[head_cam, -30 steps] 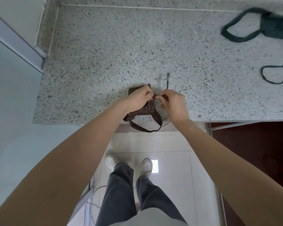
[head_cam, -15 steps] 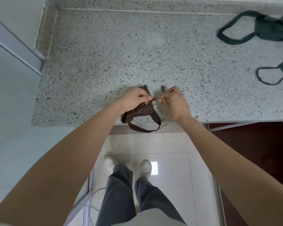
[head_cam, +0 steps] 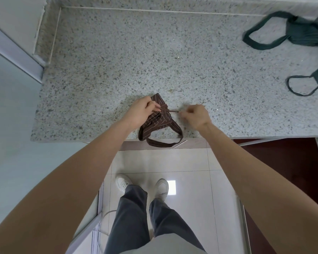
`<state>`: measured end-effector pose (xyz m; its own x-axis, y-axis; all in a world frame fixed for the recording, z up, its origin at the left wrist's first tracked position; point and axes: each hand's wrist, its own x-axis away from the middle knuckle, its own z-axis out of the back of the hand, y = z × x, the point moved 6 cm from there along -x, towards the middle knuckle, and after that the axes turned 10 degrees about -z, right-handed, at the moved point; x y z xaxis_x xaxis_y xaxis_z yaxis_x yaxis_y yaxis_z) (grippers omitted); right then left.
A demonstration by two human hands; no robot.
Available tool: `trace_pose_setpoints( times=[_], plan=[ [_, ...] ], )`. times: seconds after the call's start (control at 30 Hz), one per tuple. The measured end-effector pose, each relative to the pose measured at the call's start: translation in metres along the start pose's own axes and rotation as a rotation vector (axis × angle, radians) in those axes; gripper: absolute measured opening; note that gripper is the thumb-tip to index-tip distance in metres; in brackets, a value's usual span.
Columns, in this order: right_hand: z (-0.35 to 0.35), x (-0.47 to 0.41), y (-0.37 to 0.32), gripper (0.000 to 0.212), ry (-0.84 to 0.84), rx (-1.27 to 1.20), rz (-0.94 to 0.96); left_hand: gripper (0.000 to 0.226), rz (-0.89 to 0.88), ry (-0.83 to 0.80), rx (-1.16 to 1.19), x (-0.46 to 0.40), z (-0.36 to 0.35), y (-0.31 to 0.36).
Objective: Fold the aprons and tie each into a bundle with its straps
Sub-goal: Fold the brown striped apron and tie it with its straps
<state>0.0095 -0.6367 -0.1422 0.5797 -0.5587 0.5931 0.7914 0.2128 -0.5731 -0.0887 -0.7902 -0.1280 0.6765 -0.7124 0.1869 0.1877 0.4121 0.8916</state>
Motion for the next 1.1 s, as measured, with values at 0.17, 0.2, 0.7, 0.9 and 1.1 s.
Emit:
trace_pose_setpoints(
  times=[0.17, 0.2, 0.7, 0.9, 1.1],
  plan=[
    [-0.009, 0.006, -0.012, 0.018, -0.439, -0.874, -0.074, 0.023, 0.0, -0.027, -0.073, -0.005, -0.002, 0.002],
    [-0.014, 0.007, -0.016, 0.019, -0.492, -0.907, -0.067, 0.022, 0.009, -0.034, -0.06, -0.006, -0.002, 0.002],
    [-0.025, -0.002, -0.033, 0.009, -0.225, -0.552, 0.062, 0.012, -0.009, -0.14, -0.019, -0.01, -0.007, 0.006],
    [-0.021, -0.006, -0.032, 0.008, -0.141, -0.505, 0.043, 0.013, -0.066, -0.177, -0.071, -0.012, -0.009, 0.019],
    [-0.027, 0.001, -0.033, 0.011, -0.332, -0.496, 0.124, 0.009, -0.075, -0.104, -0.159, -0.017, -0.007, 0.021]
  ],
)
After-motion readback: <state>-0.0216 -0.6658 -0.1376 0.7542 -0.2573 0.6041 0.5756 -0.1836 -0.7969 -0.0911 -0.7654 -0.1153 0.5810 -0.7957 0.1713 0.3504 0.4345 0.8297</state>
